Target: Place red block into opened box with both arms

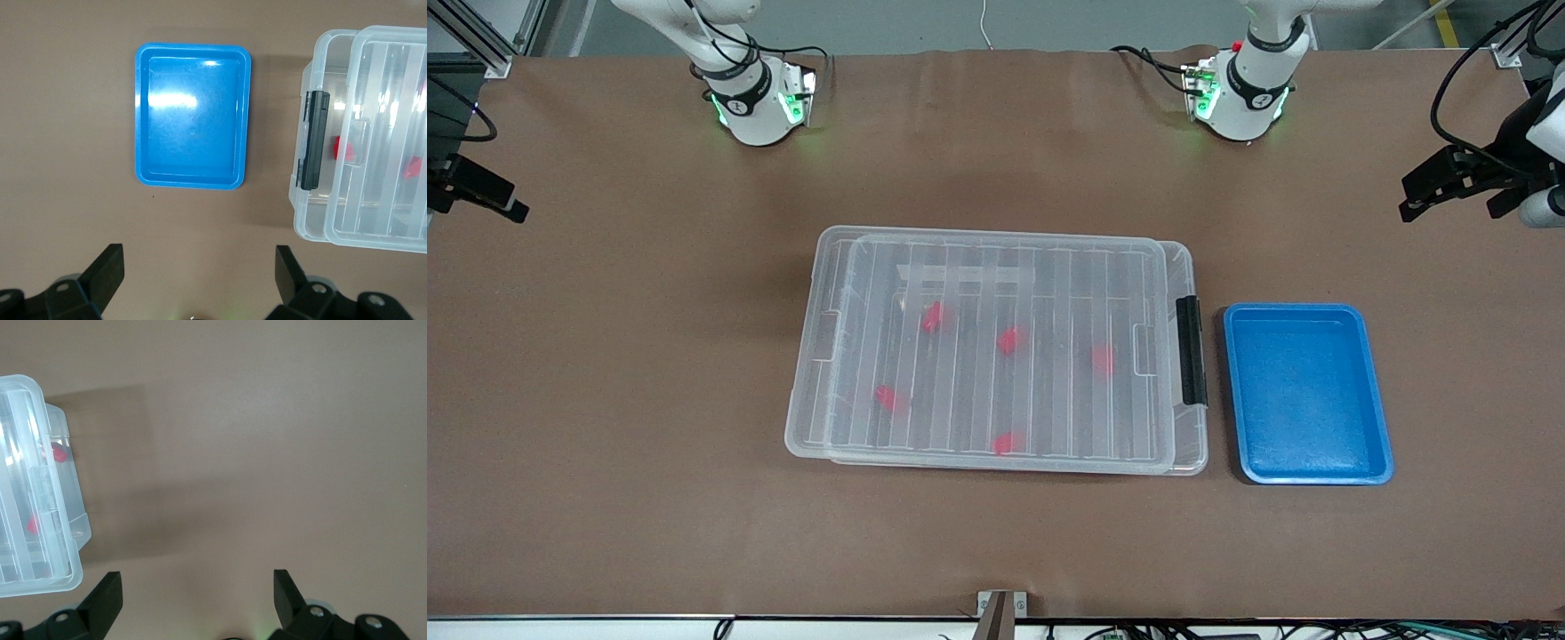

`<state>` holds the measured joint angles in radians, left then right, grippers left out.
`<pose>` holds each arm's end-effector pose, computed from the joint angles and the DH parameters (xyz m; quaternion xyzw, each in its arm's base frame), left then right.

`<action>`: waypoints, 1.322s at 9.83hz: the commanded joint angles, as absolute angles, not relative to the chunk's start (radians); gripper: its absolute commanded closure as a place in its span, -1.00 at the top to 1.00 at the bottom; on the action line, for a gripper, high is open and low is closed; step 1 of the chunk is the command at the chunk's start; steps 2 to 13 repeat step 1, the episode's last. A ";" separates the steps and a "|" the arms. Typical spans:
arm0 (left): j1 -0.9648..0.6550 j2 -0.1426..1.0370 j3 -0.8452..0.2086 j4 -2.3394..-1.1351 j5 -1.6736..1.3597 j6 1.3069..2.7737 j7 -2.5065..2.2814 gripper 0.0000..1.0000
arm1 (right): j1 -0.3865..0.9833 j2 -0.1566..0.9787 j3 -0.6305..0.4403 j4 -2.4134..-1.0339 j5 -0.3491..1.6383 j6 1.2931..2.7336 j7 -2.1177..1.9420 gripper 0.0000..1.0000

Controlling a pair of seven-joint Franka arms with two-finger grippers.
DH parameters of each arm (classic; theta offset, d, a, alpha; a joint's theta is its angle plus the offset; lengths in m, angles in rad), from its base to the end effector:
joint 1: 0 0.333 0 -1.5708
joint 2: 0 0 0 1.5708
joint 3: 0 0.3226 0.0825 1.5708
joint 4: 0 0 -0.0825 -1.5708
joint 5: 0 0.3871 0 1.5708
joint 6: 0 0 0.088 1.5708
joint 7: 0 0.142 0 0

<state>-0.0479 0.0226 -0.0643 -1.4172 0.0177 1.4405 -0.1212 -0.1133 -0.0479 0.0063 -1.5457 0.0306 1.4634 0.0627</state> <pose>0.5477 -0.0585 0.6441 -1.0000 -0.0057 -0.0013 0.0080 0.5275 -0.0519 0.6248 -0.9963 0.0834 0.0169 0.0155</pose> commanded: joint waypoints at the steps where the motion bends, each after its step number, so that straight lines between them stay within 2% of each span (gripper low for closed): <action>1: -0.049 0.031 -0.067 -1.434 0.021 1.428 -0.123 1.00 | -0.126 -0.054 0.020 -1.540 0.017 1.453 0.051 1.00; 13: -0.049 0.031 -0.067 -1.434 0.021 1.428 -0.123 1.00 | -0.126 -0.054 0.020 -1.540 0.017 1.453 0.051 1.00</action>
